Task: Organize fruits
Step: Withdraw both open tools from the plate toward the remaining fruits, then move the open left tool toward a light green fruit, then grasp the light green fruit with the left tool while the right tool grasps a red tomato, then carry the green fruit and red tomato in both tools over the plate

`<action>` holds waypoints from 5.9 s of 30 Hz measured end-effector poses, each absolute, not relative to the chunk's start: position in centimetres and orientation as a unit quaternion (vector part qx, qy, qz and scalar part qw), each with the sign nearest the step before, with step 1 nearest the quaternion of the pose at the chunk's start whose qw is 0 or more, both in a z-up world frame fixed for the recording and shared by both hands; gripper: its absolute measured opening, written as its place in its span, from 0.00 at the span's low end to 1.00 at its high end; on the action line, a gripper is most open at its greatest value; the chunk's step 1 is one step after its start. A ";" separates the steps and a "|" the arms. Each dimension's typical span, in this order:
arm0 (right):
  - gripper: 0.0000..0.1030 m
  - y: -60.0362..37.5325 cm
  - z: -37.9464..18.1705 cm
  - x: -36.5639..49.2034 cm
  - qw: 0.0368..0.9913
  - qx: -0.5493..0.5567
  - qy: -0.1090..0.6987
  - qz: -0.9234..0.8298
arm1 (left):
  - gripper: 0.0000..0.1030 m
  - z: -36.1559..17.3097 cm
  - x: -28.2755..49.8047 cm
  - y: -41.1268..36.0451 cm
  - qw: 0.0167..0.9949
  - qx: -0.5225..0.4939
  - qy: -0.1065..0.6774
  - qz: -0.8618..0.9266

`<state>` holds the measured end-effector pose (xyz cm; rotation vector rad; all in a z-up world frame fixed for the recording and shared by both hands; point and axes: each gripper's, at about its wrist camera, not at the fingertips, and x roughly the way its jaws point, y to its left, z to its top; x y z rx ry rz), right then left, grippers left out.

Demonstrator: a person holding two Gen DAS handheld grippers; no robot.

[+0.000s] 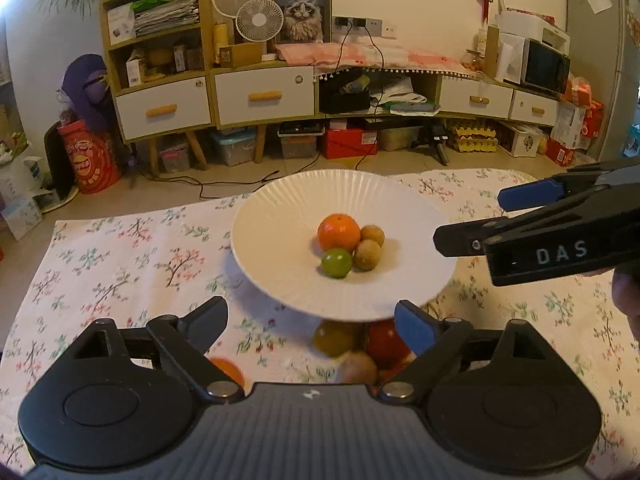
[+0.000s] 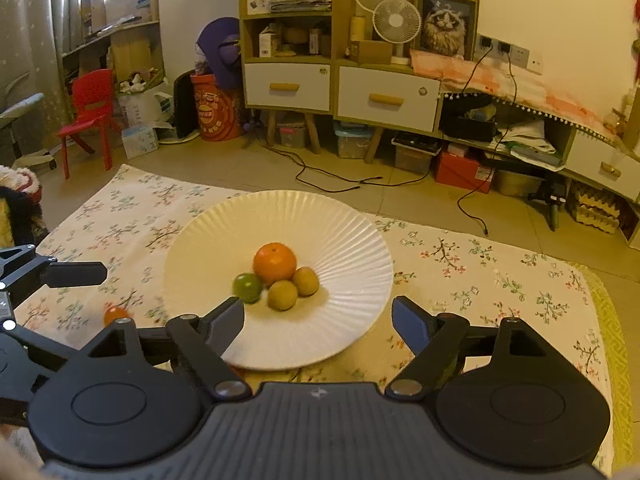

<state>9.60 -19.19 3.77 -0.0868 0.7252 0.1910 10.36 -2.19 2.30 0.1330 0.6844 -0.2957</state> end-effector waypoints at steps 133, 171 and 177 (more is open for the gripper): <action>0.34 -17.2 -0.1 4.1 0.903 0.077 0.395 0.148 | 0.31 0.1 4.7 -0.9 0.908 -0.001 0.364 -0.208; 0.34 -19.4 0.1 12.0 0.926 0.007 0.354 0.129 | 0.31 -0.4 17.2 -4.9 0.920 0.092 0.341 -0.171; 0.34 -19.2 -0.5 12.5 0.923 -0.012 0.362 0.127 | 0.31 -0.9 17.8 -4.6 0.918 0.093 0.346 -0.171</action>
